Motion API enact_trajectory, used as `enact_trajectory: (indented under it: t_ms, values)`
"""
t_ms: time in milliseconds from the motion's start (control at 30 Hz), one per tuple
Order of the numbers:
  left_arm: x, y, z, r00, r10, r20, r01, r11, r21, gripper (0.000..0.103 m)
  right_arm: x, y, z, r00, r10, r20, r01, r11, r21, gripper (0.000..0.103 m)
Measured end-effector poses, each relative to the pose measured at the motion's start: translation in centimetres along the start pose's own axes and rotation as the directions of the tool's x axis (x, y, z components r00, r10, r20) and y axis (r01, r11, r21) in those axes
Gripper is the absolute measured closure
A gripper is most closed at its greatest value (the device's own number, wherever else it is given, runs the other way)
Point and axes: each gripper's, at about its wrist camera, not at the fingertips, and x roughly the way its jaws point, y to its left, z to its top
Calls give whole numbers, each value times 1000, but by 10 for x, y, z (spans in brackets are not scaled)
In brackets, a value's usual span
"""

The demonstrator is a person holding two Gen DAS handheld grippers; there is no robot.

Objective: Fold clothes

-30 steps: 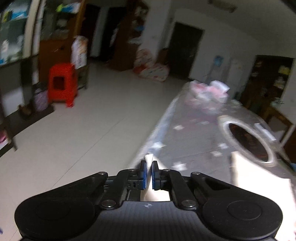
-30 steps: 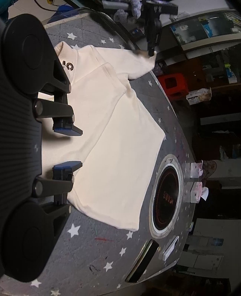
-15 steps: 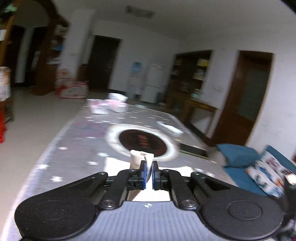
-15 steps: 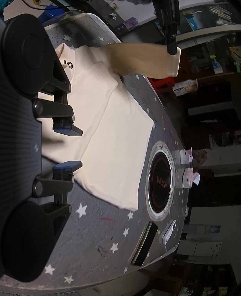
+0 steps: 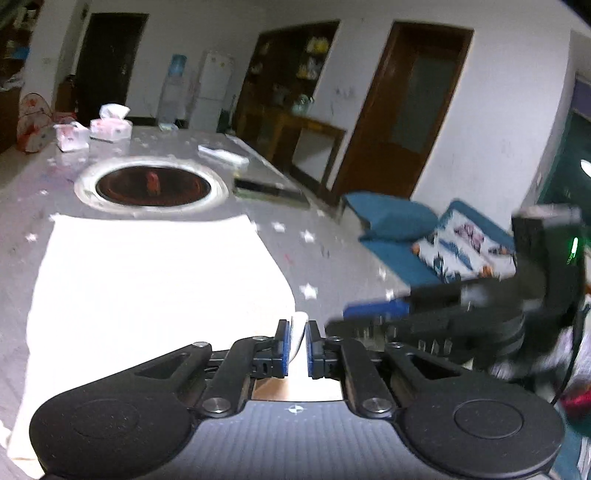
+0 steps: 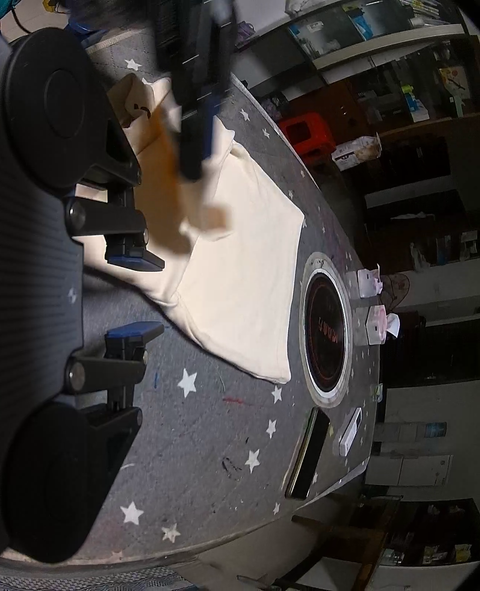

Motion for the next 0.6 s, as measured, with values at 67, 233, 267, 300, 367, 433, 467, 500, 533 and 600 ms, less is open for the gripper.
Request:
enact_trajectory:
  t_ms: [67, 233, 267, 300, 367, 433, 467, 500, 533, 600]
  values:
    - [2, 2, -5, 1000, 1, -25, 0, 1000, 10, 73, 0, 0, 0, 1000, 3, 0, -3, 1000, 4, 74]
    - [-19, 22, -5, 1000, 25, -10, -25, 999, 36, 66, 2, 6, 2, 999, 33, -12, -33, 999, -8, 74]
    - [-25, 31, -6, 999, 50, -7, -49, 998, 32, 66, 4, 8, 2, 999, 40, -16, -40, 999, -13, 74]
    - [-29, 40, -7, 997, 77, -5, -77, 997, 23, 66, 7, 11, 2, 999, 48, -22, -48, 999, -20, 74]
    - [-37, 62, -8, 990, 142, -7, -143, 990, -6, 66, 12, 17, 3, 998, 60, -34, -61, 998, -32, 74]
    - [-43, 83, -12, 980, 199, -18, -200, 979, -44, 66, 19, 21, 3, 997, 69, -46, -71, 997, -38, 74]
    - [-45, 92, -15, 975, 222, -27, -223, 973, -58, 66, 23, 23, 3, 996, 73, -52, -75, 996, -41, 74]
    - [-47, 100, -18, 970, 241, -38, -243, 968, -68, 66, 27, 24, 3, 995, 75, -59, -78, 996, -44, 74]
    - [-49, 108, -21, 964, 260, -49, -263, 962, -78, 66, 30, 25, 3, 995, 76, -65, -79, 996, -46, 74]
    - [-53, 120, -28, 957, 281, -76, -287, 954, -89, 66, 37, 28, 4, 994, 78, -79, -83, 995, -52, 75]
